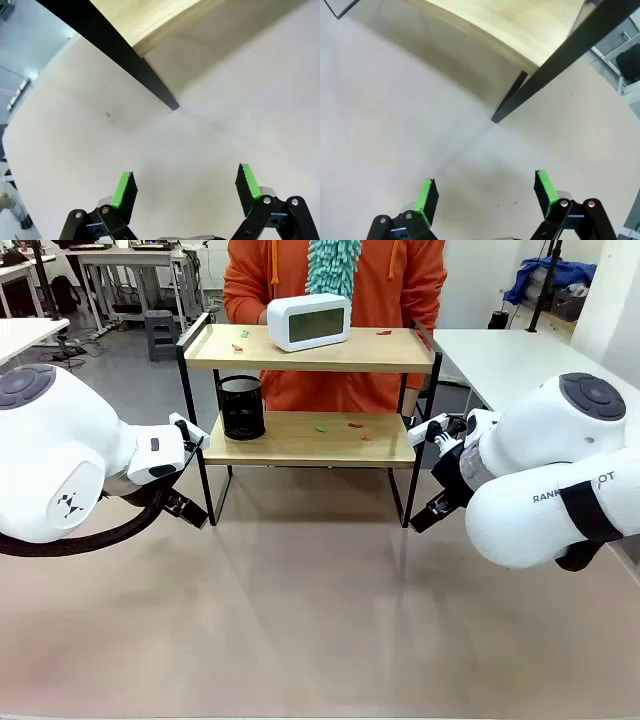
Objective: Clean the shelf.
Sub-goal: Pick up the Duster from the human.
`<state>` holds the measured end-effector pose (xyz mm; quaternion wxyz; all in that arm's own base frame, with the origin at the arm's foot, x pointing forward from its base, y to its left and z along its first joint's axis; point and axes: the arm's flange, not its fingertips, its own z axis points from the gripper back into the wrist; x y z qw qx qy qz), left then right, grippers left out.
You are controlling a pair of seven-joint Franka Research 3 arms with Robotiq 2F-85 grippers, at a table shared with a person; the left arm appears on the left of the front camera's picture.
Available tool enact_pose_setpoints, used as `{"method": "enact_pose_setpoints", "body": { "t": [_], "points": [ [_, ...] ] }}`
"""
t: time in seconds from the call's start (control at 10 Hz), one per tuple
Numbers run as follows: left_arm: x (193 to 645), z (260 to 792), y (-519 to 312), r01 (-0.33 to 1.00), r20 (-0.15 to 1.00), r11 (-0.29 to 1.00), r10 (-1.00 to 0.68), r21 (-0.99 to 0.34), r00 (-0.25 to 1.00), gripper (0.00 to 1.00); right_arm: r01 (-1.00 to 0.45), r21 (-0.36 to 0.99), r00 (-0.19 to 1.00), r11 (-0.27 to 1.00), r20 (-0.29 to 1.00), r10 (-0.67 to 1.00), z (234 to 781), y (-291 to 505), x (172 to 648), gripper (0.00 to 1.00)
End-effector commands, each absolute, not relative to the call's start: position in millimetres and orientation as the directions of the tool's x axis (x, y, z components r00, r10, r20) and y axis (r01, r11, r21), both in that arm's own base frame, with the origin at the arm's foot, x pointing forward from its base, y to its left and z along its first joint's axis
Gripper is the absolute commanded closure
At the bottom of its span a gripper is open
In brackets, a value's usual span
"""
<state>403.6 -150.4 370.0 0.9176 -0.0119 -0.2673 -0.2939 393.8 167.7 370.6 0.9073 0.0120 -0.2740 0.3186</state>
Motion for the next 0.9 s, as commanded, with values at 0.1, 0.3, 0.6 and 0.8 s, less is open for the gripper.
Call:
{"method": "enact_pose_setpoints", "body": {
  "t": [0.1,0.3,0.6,0.8],
  "points": [
    [403.6,370.1,-150.5,0.546,0.498,0.827,-0.533,0.135,0.684,0.0,-0.585,-0.153,0.647,0.797,0.505,0.572,370.7,167.7,393.8,0.0],
    [403.6,370.1,-150.5,0.546,0.498,0.827,-0.533,0.135,0.684,0.0,-0.585,-0.153,0.647,0.797,0.505,0.572,370.7,167.7,393.8,0.0],
    [403.6,370.1,-150.5,0.546,0.498,0.827,-0.533,0.135,0.684,0.0,-0.585,-0.153,0.647,0.797,0.505,0.572,370.7,167.7,393.8,0.0],
    [403.6,370.1,-150.5,0.546,0.498,0.827,-0.533,0.135,0.684,0.0,-0.585,-0.153,0.647,0.797,0.505,0.572,370.7,167.7,393.8,0.0]
  ]
}}
